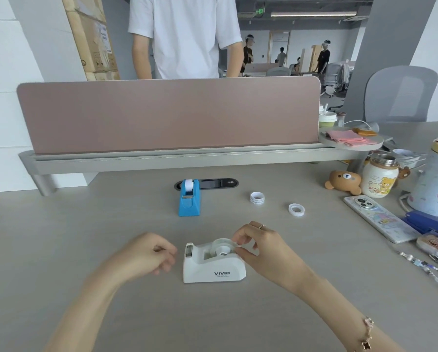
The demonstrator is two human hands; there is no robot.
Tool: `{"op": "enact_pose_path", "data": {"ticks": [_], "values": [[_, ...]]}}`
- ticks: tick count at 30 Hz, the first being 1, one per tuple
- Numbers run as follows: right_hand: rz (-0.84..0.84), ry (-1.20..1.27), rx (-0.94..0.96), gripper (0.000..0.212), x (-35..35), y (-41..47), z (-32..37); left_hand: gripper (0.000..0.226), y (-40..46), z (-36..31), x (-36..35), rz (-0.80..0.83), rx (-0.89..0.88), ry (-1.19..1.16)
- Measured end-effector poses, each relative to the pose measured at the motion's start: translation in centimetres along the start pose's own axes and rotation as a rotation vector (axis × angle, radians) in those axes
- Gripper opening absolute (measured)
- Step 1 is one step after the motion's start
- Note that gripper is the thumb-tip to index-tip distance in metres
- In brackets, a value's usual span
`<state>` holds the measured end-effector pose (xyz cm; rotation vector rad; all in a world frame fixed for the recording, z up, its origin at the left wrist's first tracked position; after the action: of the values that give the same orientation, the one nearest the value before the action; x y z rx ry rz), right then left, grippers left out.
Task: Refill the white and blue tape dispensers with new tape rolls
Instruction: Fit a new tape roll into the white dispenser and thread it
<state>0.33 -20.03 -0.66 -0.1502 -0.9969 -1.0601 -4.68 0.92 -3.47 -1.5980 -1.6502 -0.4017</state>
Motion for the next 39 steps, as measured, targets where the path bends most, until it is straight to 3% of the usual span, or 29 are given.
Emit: {"op": "enact_pose_path", "data": {"ticks": [3,6,9,13,15,17,18,20,23,27,30,35,39], "values": [[-0.001,-0.010,-0.004,0.010,0.0,-0.1,-0.1,0.034,-0.7,-0.8,-1.0,0.121,0.004,-0.096],[0.002,-0.011,-0.002,0.011,0.1,-0.2,0.1,0.036,-1.2,-1.2,-2.5,0.201,-0.005,0.059],[0.008,0.016,-0.003,0.013,0.2,-0.3,0.5,0.038,-1.3,-1.4,-3.1,0.182,-0.032,0.213],[0.056,0.070,-0.093,0.038,0.1,-0.6,0.1,0.030,-1.2,-1.1,-2.7,0.174,-0.017,0.318],[0.127,0.017,-0.162,0.055,-0.6,-0.8,-0.5,0.043,-1.0,-0.8,-2.4,0.164,-0.003,0.347],[0.174,-0.012,-0.224,0.062,-1.0,-0.9,-1.0,0.076,-0.9,-1.5,-2.4,0.124,-0.044,0.281],[0.176,0.012,-0.263,0.062,-1.0,-1.0,-1.3,0.075,-0.9,-2.1,-2.5,0.115,-0.091,0.226],[0.155,0.067,-0.334,0.053,-0.7,-1.1,-2.1,0.053,-0.6,-2.7,-2.6,0.128,-0.168,0.130],[0.059,0.131,-0.388,0.024,0.0,-1.1,-3.3,0.034,-0.2,-2.6,-2.9,0.139,-0.217,0.012],[0.025,0.176,-0.363,0.005,-0.9,-1.2,-3.4,0.042,0.1,-3.5,-4.7,0.117,-0.270,-0.010],[0.156,0.262,-0.320,0.022,-2.4,-1.3,-2.8,0.067,0.1,-4.7,-5.5,0.065,-0.346,0.045],[0.437,0.301,-0.249,0.057,-3.5,-2.4,-1.9,0.088,-0.1,-5.2,-6.0,0.017,-0.384,0.090],[0.463,0.339,-0.227,0.067,-3.7,-2.6,-1.1,0.094,0.5,-4.7,-6.3,0.021,-0.365,0.128]]}}
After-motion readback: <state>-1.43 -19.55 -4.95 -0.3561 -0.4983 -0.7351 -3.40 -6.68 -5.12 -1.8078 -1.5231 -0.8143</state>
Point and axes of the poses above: each hand's wrist, its own y-axis towards the middle knuckle, its own x-axis out of the back of the hand, z = x × y, the point moved 10 cm from there along y, towards the middle knuckle, and after that the axes turned 1 degree about -x, right-handed, at the moved point
